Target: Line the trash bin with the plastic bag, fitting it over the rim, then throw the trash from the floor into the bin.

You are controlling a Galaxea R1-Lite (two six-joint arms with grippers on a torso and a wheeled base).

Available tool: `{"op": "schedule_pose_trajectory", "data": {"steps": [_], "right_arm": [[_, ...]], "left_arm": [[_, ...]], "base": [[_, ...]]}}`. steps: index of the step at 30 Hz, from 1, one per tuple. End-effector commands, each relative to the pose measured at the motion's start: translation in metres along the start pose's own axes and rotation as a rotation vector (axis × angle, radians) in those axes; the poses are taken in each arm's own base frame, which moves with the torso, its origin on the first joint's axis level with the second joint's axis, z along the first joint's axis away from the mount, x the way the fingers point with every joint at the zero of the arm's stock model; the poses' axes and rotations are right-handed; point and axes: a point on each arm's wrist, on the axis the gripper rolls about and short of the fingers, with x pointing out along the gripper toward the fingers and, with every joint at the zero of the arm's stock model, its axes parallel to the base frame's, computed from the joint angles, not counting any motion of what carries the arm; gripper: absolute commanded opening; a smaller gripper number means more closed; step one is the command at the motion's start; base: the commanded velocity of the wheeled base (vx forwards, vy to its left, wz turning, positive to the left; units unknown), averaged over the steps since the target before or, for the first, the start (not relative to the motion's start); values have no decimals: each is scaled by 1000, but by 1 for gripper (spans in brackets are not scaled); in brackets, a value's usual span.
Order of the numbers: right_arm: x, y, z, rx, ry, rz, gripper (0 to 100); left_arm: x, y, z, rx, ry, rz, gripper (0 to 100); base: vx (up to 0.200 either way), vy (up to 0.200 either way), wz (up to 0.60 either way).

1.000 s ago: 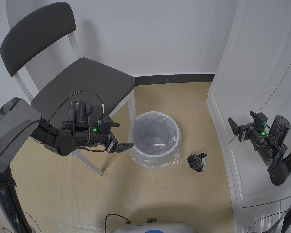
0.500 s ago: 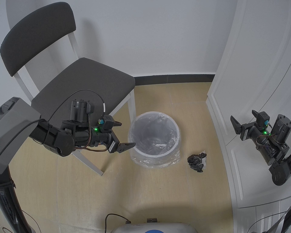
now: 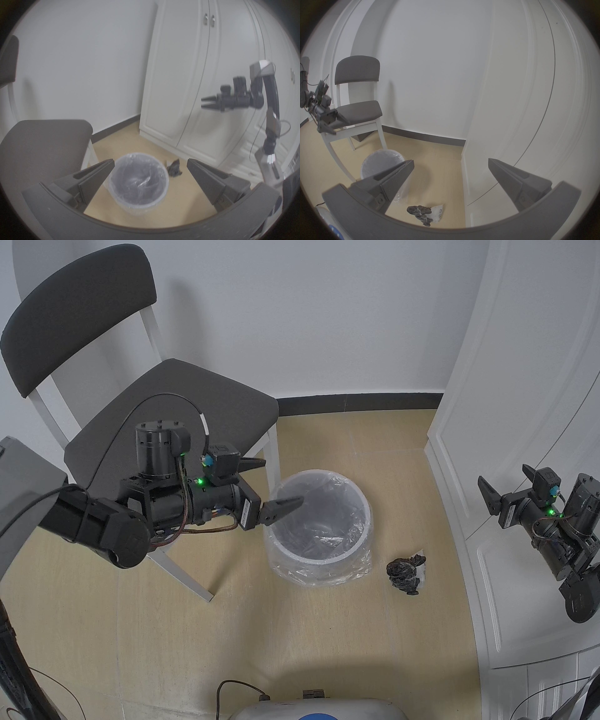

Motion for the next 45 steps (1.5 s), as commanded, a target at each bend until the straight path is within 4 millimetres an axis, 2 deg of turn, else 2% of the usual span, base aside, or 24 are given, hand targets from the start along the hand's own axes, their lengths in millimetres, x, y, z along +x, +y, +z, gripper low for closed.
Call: {"op": "schedule_pose_trajectory", "data": {"steps": [1,7,11,12,13,15,17,20,24,26,28,32,34,38,41,43,45], "right_arm": [[-4,1,6,3,10,15,100],[-7,1,12,41,15,25,100],[-4,2,13,67,28,28,100],[-4,2,13,67,28,28,100],[-3,3,12,80,48,33,100],[-2,3,12,87,52,33,100],[-1,2,12,111,77,35,100],[1,3,12,131,97,39,100],[4,7,13,163,129,53,100],[3,7,12,165,142,36,100],[-3,4,18,165,126,7,100],[-17,-1,26,166,114,-29,100],[-31,-3,26,162,142,-20,100],[-37,1,28,149,198,8,100],[-41,-3,52,124,273,44,100],[-42,-5,57,119,293,53,100],[-51,-11,80,93,373,111,100]], "left_arm": [[-25,-10,39,-20,-121,39,100],[-67,-20,67,-128,-237,140,100],[-90,-28,70,-153,-277,189,100],[-90,-28,70,-153,-277,189,100],[-101,-34,70,-158,-284,226,100],[-107,-37,68,-166,-278,253,100],[-124,-49,58,-226,-251,309,100],[-131,-53,51,-276,-233,358,100],[-148,-62,47,-321,-232,521,100],[-158,-69,38,-360,-213,564,100],[-166,-73,31,-410,-211,570,100],[-176,-76,31,-478,-253,571,100],[-179,-70,31,-484,-261,601,100],[-182,-64,30,-482,-264,626,100],[-188,-66,23,-482,-246,592,100],[-191,-68,22,-480,-246,577,100],[-203,-76,26,-460,-279,496,100]], "base": [[0,0,0],[0,0,0],[0,0,0],[0,0,0],[0,0,0],[0,0,0],[0,0,0],[0,0,0],[0,0,0],[0,0,0],[0,0,0],[0,0,0],[0,0,0],[0,0,0],[0,0,0],[0,0,0],[0,0,0]]}}
